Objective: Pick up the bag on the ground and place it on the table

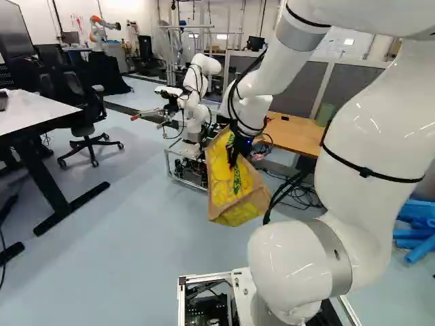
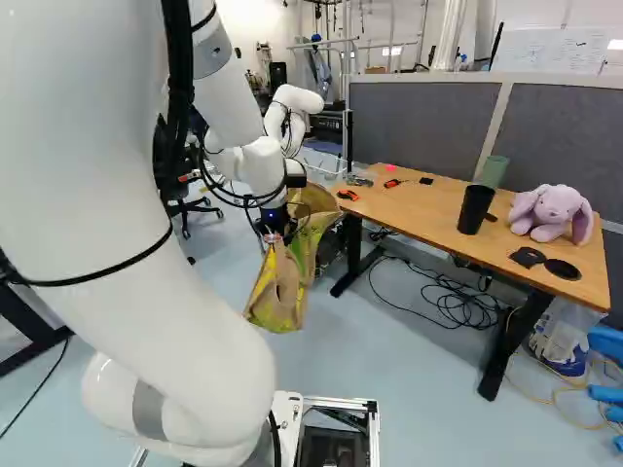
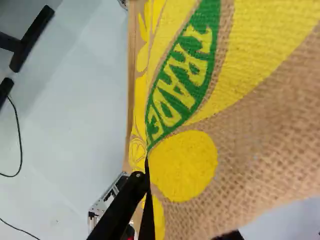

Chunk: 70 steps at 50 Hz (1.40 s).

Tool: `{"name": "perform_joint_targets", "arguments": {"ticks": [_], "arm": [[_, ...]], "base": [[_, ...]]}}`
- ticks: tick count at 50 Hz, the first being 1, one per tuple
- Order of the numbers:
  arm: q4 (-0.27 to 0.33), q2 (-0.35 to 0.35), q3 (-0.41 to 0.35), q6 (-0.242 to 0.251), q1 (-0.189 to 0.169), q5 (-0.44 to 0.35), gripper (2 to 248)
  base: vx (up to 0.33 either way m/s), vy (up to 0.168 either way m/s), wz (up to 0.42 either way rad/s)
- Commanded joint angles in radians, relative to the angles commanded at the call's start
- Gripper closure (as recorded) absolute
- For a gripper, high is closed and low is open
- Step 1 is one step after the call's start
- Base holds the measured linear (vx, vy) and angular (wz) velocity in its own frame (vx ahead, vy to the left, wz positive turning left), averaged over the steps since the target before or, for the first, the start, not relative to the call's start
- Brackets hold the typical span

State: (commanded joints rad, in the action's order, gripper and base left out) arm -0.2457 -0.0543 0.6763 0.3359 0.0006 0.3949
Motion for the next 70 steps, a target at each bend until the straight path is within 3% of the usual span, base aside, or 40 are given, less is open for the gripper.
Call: {"name": "perform_joint_targets", "arguments": {"ticks": [13, 43, 70], "arm": [[0.000, 0.013, 0.009, 0.000, 0.000, 0.042, 228], [0.000, -0.038, 0.070, 0.000, 0.000, 0.144, 228], [0.000, 0.020, 0.099, 0.000, 0.000, 0.241, 228]], "base": [[0.000, 0.000, 0.000], [0.000, 0.000, 0.000], [0.000, 0.000, 0.000]]}}
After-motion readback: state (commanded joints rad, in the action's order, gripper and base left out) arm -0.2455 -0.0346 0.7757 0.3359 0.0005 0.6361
